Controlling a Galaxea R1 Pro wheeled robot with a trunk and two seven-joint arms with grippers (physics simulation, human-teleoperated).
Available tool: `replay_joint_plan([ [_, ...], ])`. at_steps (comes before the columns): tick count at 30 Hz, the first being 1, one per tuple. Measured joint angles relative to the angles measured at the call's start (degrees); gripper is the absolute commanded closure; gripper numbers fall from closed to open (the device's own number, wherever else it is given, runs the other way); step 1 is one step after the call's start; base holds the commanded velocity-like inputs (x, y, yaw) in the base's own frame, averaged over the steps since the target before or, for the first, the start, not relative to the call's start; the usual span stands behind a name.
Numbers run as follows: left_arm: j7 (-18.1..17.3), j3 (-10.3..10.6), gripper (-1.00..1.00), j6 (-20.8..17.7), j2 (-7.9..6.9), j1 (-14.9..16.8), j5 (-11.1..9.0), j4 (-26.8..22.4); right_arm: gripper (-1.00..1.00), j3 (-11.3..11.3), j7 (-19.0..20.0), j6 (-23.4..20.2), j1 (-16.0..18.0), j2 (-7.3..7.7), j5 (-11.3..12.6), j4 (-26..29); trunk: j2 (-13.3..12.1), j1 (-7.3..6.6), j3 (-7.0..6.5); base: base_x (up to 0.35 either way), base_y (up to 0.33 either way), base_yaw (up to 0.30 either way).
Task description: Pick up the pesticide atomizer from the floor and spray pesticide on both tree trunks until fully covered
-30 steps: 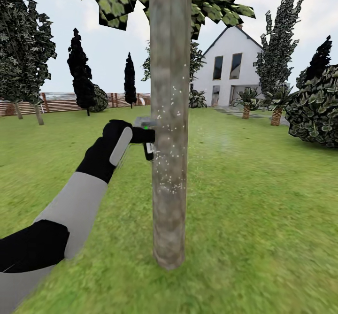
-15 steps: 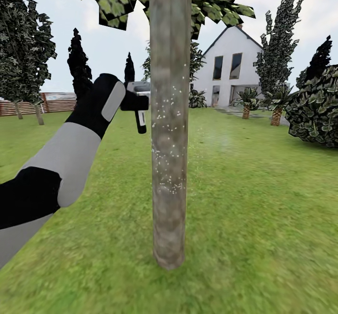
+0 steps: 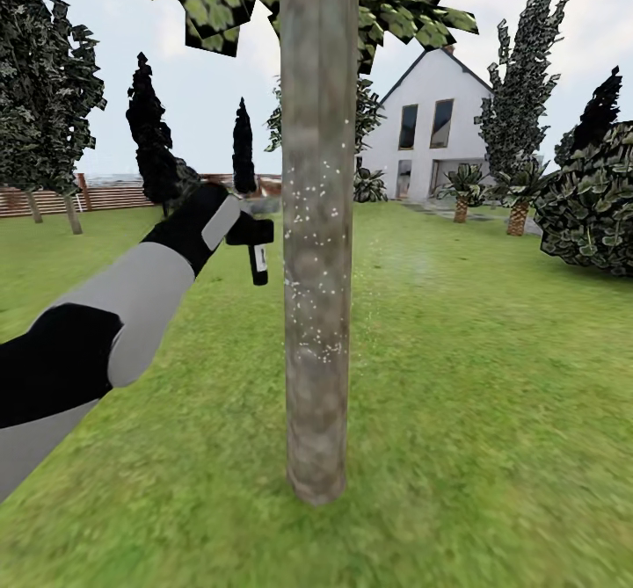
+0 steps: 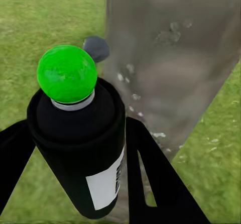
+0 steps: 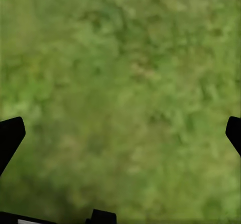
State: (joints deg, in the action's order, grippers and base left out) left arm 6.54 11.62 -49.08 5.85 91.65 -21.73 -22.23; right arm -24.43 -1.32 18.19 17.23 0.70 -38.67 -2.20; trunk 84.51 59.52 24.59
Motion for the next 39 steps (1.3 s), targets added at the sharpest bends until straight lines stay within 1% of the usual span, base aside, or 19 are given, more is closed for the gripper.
replay_joint_plan([
  [3,-0.32,0.06,1.0,4.16,0.26,0.01,-0.11,5.33,-1.0,0.0,0.0,0.0,0.0,0.0,0.0,0.0,0.0,0.0,0.0,0.0,0.0,0.0],
  [7,-5.7,0.07,1.0,10.67,0.46,0.01,-0.11,11.57,-1.0,0.0,0.0,0.0,0.0,0.0,-0.01,0.01,0.0,0.0,0.0,0.0,0.0,0.0],
  [8,-6.55,0.12,1.0,12.62,0.47,-0.03,-0.04,13.51,-1.0,0.0,0.0,0.0,0.0,0.0,-0.01,0.03,0.0,0.0,0.0,0.0,0.0,0.0],
  [10,-6.81,0.16,1.0,14.79,0.47,-0.1,-0.02,14.52,-1.0,0.0,0.0,0.0,0.0,0.0,0.0,0.01,0.01,0.0,-0.01,0.0,0.0,0.0],
  [12,-6.88,0.26,1.0,15.88,0.53,-0.14,-0.03,16.56,-1.0,0.0,0.0,0.0,0.0,0.0,0.0,0.0,0.01,0.0,-0.01,0.0,0.0,0.0],
  [13,-7.38,0.32,1.0,17.42,0.55,-0.16,-0.02,18.36,-1.0,0.0,0.0,0.0,0.0,0.0,0.0,0.0,0.0,0.0,0.0,0.0,0.0,0.0],
  [15,-8.82,0.19,1.0,18.54,0.58,-0.2,-0.09,19.47,-1.0,0.0,0.0,0.0,0.0,0.0,0.0,0.01,0.01,0.0,-0.01,0.0,0.0,0.0],
  [18,-9.89,0.12,1.0,19.23,1.4,-0.5,-0.09,20.11,-1.0,0.0,0.01,0.0,0.0,0.0,0.0,0.01,0.01,0.0,-0.01,0.0,0.0,0.0],
  [19,-10.03,0.25,1.0,19.5,1.55,-1.3,-0.01,20.23,-1.0,0.0,0.01,0.0,0.0,0.0,-0.01,0.01,0.0,0.0,0.0,0.0,0.0,0.0],
  [20,-10.11,0.29,1.0,21.72,1.64,-2.84,0.03,20.3,-1.0,0.01,0.0,0.0,0.0,0.0,0.0,0.0,0.0,0.0,0.01,0.0,0.0,0.0],
  [24,-10.19,0.46,1.0,26.1,1.7,-8.22,0.15,20.34,-1.0,0.01,0.0,0.0,-0.01,0.0,0.0,0.0,0.0,0.0,0.0,0.0,0.0,0.0],
  [26,-10.24,0.58,1.0,27.96,1.7,-10.03,0.17,20.34,-1.0,0.01,0.0,0.0,0.0,0.0,-0.01,0.0,0.0,0.0,0.0,0.0,0.0,0.0],
  [27,-10.25,1.05,1.0,28.33,1.7,-10.51,0.18,20.32,-1.0,0.02,0.0,0.0,0.0,0.0,-0.01,0.0,0.01,0.0,0.0,0.0,0.0,0.0],
  [29,-10.23,3.47,1.0,28.79,1.71,-11.1,0.2,20.33,-1.0,0.02,0.0,0.0,0.0,0.0,0.0,0.0,0.01,0.0,-0.01,0.0,0.0,0.0],
  [32,-10.25,4.49,1.0,28.98,1.7,-11.49,0.19,20.38,-1.0,0.04,0.0,0.0,0.0,0.0,0.0,0.0,0.01,0.0,-0.01,0.0,0.0,0.0],
  [34,-10.26,4.77,1.0,29.4,1.69,-13.2,0.2,20.42,-1.0,0.05,0.0,0.0,0.0,0.0,0.0,0.0,0.0,0.0,0.0,0.0,0.0,0.0],
  [37,-10.26,5.0,1.0,32.45,1.7,-16.47,0.2,20.42,-1.0,0.06,0.0,0.0,0.0,0.0,-0.02,0.0,0.0,0.0,0.0,0.0,0.0,0.0],
  [38,-10.26,5.67,1.0,33.24,1.77,-18.03,0.62,20.44,-1.0,0.04,0.0,0.0,0.0,0.0,-0.01,0.0,0.01,0.0,0.0,0.0,0.0,0.0],
  [39,-10.68,6.18,1.0,35.41,1.82,-19.55,1.71,20.44,-1.0,0.07,0.0,0.0,0.0,0.0,-0.02,0.0,0.0,0.0,0.01,0.0,0.0,0.0],
])
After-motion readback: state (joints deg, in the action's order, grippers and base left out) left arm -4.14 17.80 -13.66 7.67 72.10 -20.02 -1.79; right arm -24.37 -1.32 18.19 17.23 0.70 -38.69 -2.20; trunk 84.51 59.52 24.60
